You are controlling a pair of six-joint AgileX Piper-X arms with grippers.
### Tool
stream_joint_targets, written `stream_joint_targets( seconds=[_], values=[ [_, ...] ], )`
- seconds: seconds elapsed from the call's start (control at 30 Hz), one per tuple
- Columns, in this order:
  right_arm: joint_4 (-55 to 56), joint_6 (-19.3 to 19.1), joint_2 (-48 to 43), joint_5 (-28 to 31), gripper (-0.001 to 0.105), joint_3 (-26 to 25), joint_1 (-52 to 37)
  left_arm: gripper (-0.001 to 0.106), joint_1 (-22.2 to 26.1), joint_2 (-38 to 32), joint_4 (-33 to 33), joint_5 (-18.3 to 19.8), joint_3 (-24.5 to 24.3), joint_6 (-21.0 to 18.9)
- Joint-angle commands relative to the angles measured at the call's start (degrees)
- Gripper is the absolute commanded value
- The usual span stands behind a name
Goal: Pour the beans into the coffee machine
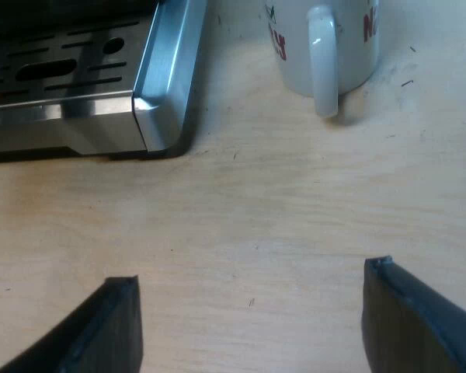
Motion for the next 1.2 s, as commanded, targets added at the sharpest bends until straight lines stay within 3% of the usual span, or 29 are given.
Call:
stream_joint_targets(
  seconds=[0.03, 0.6, 1.1, 1.2],
  values=[
    [-0.03, -0.23, -2.63, 0.01, 0.062, -0.17, -0.19, 0.068, -0.27, -2.44, -0.96, 0.35, 0.02, -0.44],
    [0.53, -0.23, -2.4, 0.01, 0.062, -1.28, -0.19, 0.068, -0.27, -2.44, -0.96, 4.24, 0.02, -0.54],
    [6.09, -0.63, -1.53, -0.95, 0.062, -9.53, -0.19, 0.068, -0.27, 3.45, 2.29, 4.24, -5.56, -0.68],
    [6.99, -1.56, 1.01, -3.66, 0.062, -12.07, -0.19, 0.068, -0.27, 4.9, 2.29, 4.89, -6.39, -0.68]
  ],
)
